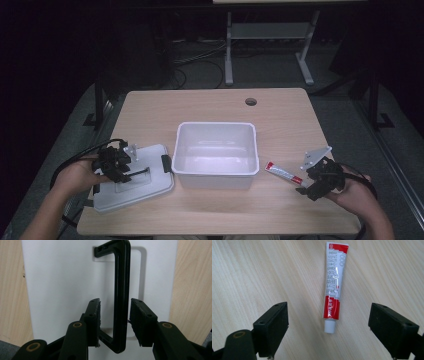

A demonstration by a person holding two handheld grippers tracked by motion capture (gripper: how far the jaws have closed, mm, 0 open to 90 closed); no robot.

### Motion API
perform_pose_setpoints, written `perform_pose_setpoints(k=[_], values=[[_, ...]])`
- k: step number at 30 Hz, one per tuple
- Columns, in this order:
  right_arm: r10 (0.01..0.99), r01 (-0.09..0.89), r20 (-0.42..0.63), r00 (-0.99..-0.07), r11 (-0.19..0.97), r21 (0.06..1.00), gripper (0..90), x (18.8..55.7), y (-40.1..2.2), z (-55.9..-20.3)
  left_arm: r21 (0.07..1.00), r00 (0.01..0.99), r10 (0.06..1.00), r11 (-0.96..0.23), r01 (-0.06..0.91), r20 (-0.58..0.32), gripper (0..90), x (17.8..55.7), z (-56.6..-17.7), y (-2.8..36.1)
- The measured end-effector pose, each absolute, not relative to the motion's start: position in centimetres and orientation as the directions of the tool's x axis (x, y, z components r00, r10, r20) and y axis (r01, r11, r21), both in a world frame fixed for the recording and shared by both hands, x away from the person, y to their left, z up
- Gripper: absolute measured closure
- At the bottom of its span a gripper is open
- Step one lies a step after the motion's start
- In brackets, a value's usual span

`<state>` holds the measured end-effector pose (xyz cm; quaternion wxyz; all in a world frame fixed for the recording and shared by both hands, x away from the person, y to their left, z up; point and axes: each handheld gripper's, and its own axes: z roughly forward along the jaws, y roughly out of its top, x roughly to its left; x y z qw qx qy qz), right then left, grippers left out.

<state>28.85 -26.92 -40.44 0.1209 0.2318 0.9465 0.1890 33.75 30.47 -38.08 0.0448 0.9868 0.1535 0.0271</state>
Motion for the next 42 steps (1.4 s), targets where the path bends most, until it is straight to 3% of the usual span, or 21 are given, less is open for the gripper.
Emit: perform_pose_setpoints(k=[7,19,42], values=[[0.484,0.406,-0.133,-0.865,0.83,0.383,16.0,29.4,-26.9,-40.6,0.126,0.942,0.331,-0.938,0.321,0.059,48.4,33.6,-37.7,30.8],[0.479,0.419,-0.117,-0.87,0.844,0.335,16.3,30.4,-26.7,-41.0,0.158,0.935,0.345,-0.931,0.33,0.081,38.1,33.3,-37.9,30.6],[0.452,0.415,-0.115,-0.884,0.875,0.248,29.7,32.2,-25.5,-42.0,0.174,0.927,0.366,-0.922,0.347,0.087,35.2,33.0,-37.9,31.5]])
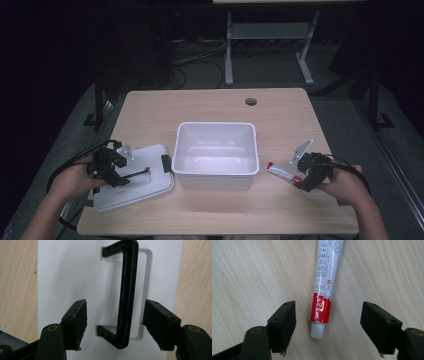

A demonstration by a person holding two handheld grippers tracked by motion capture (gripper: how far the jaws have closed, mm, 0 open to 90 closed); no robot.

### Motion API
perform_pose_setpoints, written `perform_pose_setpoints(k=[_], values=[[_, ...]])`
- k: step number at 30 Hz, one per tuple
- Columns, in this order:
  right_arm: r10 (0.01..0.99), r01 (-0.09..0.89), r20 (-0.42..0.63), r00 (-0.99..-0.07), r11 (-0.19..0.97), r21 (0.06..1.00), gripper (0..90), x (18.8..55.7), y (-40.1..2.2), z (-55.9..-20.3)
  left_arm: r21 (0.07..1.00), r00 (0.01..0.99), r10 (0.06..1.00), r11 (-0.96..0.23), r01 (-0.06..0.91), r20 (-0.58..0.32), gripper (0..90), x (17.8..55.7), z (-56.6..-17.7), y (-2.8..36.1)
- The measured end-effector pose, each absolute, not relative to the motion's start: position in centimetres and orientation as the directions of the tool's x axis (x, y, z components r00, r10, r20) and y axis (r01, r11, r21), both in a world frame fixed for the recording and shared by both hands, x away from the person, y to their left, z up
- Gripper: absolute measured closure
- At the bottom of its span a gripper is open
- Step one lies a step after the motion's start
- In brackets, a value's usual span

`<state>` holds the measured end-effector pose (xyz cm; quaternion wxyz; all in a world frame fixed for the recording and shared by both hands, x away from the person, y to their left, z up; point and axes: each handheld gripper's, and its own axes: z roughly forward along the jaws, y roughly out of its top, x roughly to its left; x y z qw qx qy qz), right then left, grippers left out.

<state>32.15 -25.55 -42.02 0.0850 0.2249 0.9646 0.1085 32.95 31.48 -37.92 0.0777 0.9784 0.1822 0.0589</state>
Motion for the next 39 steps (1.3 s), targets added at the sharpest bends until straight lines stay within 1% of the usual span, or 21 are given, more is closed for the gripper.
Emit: perform_pose_setpoints(k=[23,32,39], values=[[0.396,0.376,-0.096,-0.913,0.909,0.179,49.6,33.4,-24.1,-42.9,0.18,0.922,0.379,-0.915,0.36,0.084,34.5,32.8,-38.0,32.3],[0.387,0.371,-0.089,-0.918,0.915,0.161,56.0,33.6,-23.8,-43.2,0.182,0.921,0.38,-0.915,0.361,0.084,34.5,32.7,-37.9,32.5],[0.371,0.357,-0.09,-0.924,0.923,0.146,58.4,33.8,-23.6,-43.4,0.183,0.92,0.383,-0.913,0.363,0.084,34.2,32.7,-37.9,32.6]])
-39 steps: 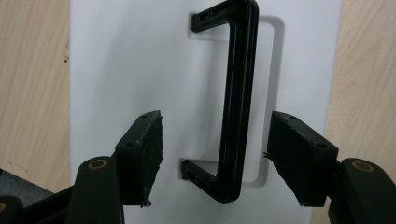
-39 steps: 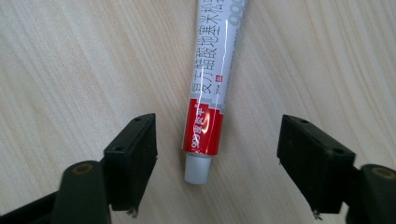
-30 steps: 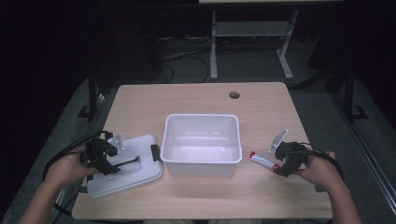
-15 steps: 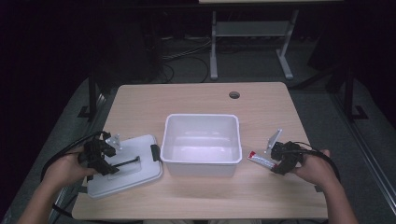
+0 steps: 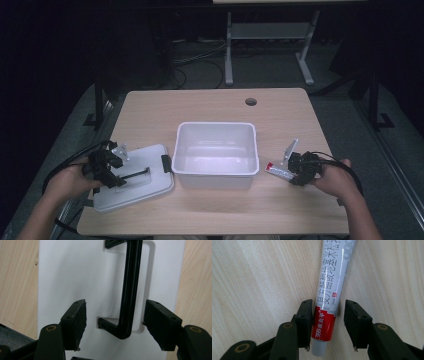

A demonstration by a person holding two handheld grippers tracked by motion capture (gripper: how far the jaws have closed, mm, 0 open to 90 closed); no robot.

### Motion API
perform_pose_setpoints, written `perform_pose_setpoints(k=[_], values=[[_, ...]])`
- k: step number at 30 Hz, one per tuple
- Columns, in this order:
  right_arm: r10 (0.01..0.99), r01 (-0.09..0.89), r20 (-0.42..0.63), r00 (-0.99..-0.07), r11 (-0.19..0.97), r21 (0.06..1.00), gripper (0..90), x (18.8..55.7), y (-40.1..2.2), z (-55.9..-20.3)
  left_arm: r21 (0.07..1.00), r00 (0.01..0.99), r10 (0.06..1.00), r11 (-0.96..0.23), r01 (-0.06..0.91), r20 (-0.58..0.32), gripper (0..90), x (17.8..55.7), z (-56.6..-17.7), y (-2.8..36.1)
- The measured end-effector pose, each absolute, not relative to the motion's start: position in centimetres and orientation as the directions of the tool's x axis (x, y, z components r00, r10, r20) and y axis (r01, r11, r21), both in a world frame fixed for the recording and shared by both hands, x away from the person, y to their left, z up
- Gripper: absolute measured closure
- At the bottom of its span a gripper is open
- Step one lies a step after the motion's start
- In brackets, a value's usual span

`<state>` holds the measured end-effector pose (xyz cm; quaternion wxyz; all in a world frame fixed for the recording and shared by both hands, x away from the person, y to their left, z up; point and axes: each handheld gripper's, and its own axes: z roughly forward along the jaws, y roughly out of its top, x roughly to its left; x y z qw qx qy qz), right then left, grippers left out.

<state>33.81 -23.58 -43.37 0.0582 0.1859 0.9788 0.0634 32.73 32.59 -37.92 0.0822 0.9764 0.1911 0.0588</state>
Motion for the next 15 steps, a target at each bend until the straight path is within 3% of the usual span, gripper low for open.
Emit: perform_pose_setpoints(k=[15], values=[[0.355,0.344,-0.086,-0.931,0.931,0.118,63.7,34.09,-23.37,-43.48,0.185,0.918,0.39,-0.91,0.371,0.078,34.2,32.63,-37.99,32.95]])
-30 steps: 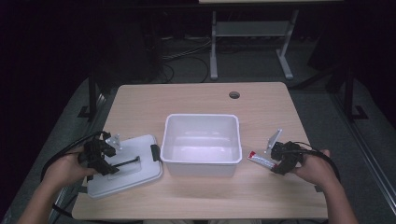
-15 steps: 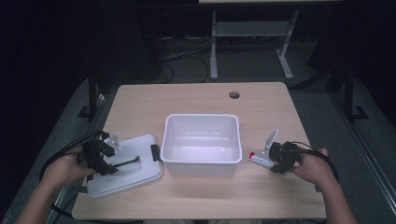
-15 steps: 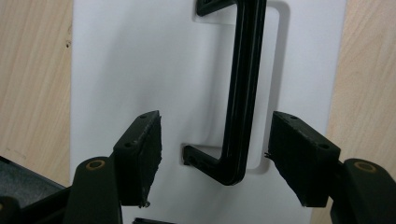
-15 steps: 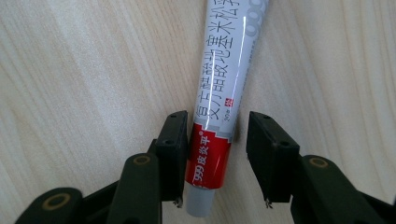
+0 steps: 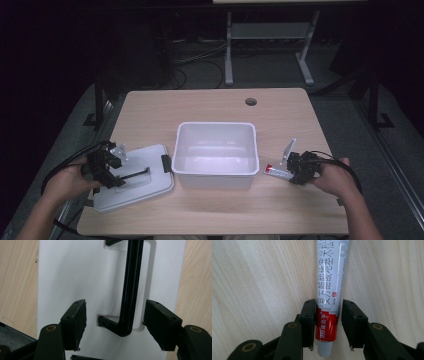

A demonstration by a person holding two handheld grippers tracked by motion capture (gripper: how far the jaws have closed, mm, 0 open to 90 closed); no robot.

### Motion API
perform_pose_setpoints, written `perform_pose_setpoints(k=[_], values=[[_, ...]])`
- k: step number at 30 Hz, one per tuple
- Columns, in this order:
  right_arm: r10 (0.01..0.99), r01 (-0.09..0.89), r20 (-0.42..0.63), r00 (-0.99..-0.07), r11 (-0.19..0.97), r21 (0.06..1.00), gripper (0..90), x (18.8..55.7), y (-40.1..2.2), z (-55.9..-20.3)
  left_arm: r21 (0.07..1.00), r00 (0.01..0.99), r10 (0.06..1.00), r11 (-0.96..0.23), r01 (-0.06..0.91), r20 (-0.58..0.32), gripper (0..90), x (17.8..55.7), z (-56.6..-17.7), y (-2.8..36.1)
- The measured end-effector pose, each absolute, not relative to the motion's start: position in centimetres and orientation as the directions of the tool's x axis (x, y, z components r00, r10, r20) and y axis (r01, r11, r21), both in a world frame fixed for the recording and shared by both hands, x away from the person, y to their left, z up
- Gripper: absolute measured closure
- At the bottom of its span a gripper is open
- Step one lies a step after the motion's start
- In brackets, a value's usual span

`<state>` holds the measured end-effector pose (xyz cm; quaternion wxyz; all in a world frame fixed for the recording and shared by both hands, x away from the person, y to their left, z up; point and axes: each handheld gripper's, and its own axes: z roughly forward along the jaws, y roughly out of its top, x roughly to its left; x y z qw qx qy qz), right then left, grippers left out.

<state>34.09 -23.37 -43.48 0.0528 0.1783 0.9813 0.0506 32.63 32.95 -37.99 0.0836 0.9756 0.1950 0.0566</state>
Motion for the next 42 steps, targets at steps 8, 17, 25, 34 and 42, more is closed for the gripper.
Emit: perform_pose_setpoints(k=[8,17,25,34,42], values=[[0.343,0.334,-0.081,-0.936,0.937,0.104,66.5,34.2,-23.2,-43.6,0.191,0.917,0.393,-0.908,0.373,0.074,34.2,32.6,-38.0,33.2],[0.329,0.321,-0.085,-0.94,0.942,0.099,67.8,34.3,-23.1,-43.6,0.194,0.915,0.397,-0.905,0.378,0.071,33.7,32.5,-38.2,33.3],[0.321,0.313,-0.077,-0.944,0.945,0.095,68.4,34.4,-23.1,-43.6,0.194,0.916,0.396,-0.906,0.376,0.072,32.9,32.5,-38.3,33.2],[0.306,0.3,-0.075,-0.949,0.95,0.084,68.6,34.5,-23.2,-43.4,0.197,0.915,0.396,-0.906,0.376,0.073,32.8,32.5,-38.3,33.2],[0.282,0.276,-0.078,-0.956,0.958,0.08,68.7,34.3,-23.5,-42.4,0.199,0.915,0.396,-0.905,0.375,0.074,32.7,32.4,-38.3,33.3]])
